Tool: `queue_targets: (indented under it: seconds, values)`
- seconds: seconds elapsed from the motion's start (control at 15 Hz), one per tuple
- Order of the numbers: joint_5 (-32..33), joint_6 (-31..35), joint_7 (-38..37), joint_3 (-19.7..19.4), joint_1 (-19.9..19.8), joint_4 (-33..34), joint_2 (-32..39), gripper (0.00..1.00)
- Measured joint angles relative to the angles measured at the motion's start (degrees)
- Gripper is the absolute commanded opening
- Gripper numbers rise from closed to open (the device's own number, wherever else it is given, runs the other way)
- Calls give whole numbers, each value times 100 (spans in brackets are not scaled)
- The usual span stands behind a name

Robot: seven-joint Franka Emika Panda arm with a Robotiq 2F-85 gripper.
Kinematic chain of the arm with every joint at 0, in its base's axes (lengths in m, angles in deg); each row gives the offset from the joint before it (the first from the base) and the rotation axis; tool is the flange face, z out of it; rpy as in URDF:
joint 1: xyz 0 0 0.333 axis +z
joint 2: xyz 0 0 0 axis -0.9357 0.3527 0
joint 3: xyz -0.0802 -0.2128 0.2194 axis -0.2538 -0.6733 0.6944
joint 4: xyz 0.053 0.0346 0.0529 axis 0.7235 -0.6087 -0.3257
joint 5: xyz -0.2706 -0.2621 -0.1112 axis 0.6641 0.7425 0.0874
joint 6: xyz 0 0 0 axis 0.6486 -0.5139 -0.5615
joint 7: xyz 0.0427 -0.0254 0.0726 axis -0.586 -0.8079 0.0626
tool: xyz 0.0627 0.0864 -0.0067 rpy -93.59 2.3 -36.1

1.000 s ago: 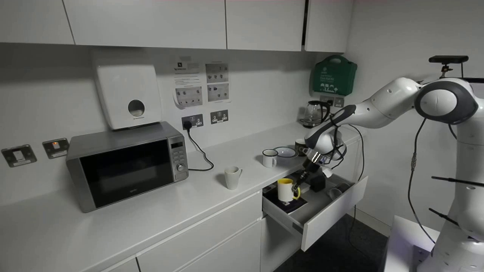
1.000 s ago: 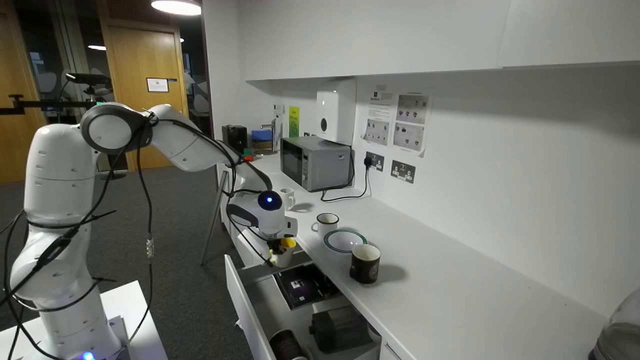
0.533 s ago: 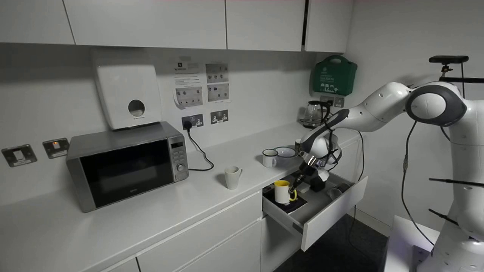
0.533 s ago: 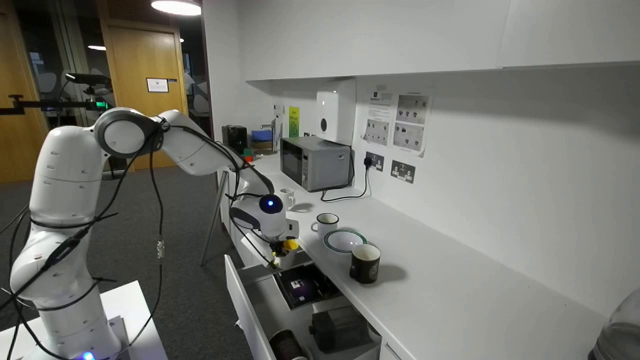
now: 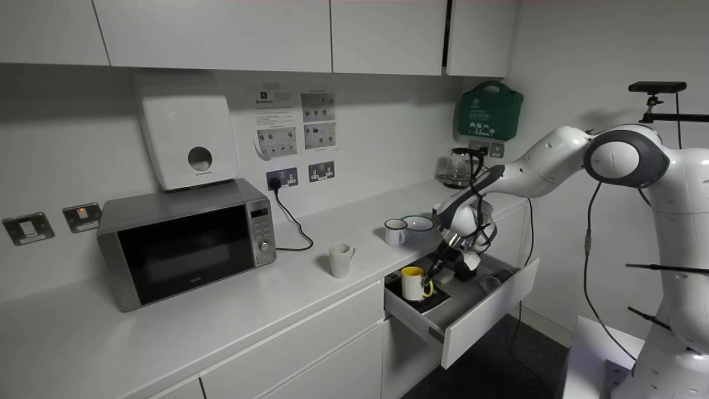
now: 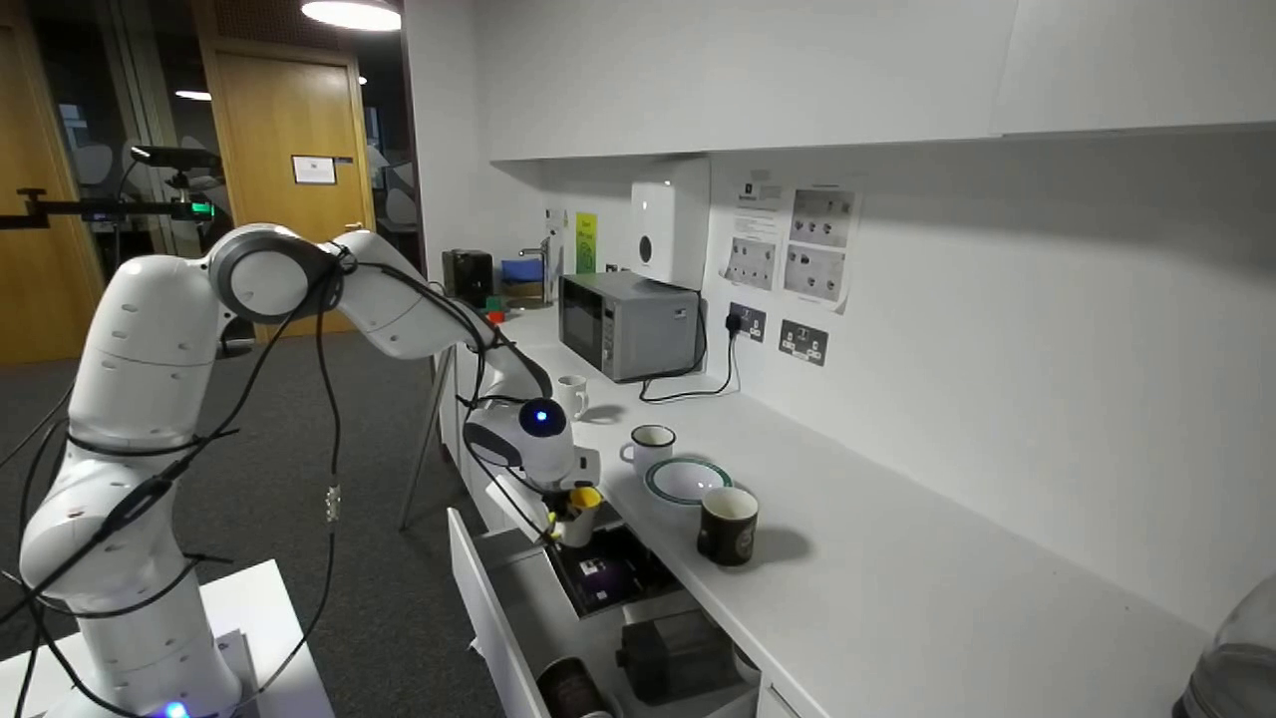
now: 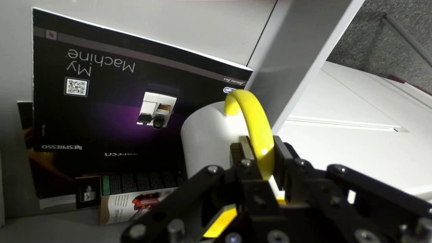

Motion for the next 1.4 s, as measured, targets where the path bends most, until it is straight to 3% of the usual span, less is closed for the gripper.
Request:
queue_targets:
  seconds: [1.4]
  values:
    - [-368, 192, 419, 165, -24, 71, 371, 5]
